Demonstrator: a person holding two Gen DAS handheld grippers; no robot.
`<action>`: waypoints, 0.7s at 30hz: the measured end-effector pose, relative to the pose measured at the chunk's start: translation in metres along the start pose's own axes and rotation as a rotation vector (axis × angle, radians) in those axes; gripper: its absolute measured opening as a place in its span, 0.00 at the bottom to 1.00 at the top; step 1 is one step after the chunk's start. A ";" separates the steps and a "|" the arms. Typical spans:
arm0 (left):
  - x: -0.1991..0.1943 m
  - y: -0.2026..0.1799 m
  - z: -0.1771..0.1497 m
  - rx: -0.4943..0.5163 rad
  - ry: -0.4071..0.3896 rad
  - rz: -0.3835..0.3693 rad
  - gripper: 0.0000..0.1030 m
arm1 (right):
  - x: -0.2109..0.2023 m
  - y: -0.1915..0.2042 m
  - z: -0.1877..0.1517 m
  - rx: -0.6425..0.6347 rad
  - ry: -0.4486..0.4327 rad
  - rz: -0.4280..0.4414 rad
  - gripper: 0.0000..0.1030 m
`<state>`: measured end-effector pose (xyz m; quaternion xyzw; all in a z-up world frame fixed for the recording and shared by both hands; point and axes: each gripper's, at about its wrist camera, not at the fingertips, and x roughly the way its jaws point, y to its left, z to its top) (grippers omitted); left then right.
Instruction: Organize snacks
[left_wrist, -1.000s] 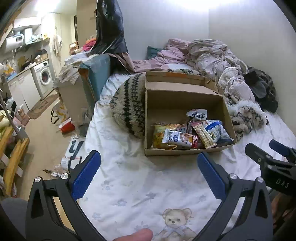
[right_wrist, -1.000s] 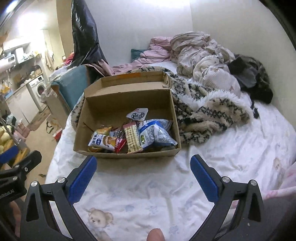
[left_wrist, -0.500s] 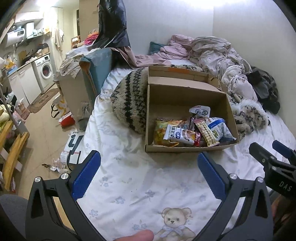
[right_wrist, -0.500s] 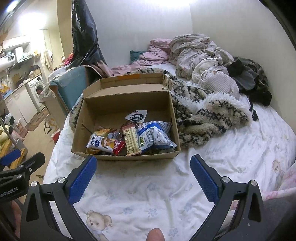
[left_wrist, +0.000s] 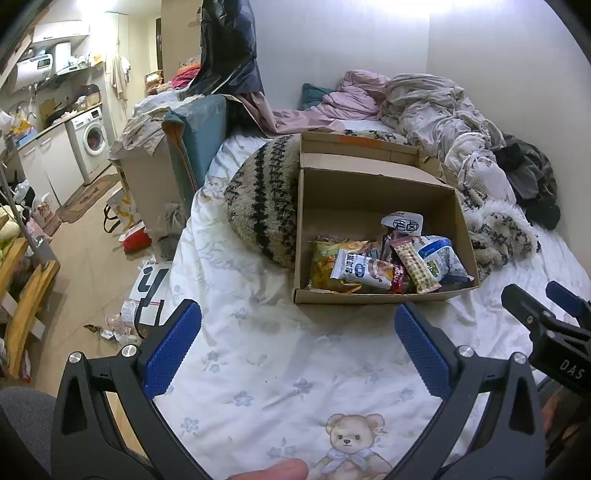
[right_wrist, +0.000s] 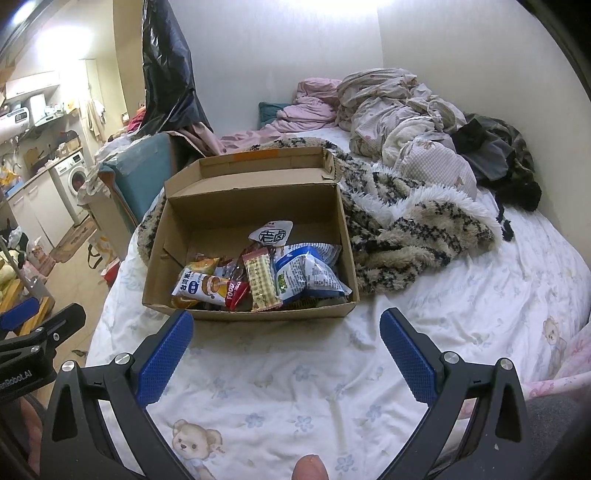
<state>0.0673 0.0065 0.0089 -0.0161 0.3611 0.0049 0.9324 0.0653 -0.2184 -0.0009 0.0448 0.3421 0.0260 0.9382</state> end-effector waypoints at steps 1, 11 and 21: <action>0.000 0.001 0.000 0.001 0.000 0.000 1.00 | 0.000 -0.001 0.000 0.000 -0.001 0.000 1.00; 0.005 0.002 -0.002 -0.015 0.018 -0.009 1.00 | 0.000 -0.002 0.000 0.003 0.002 -0.003 1.00; 0.006 0.002 -0.002 -0.020 0.022 -0.014 1.00 | -0.004 -0.001 0.002 -0.001 -0.008 -0.007 1.00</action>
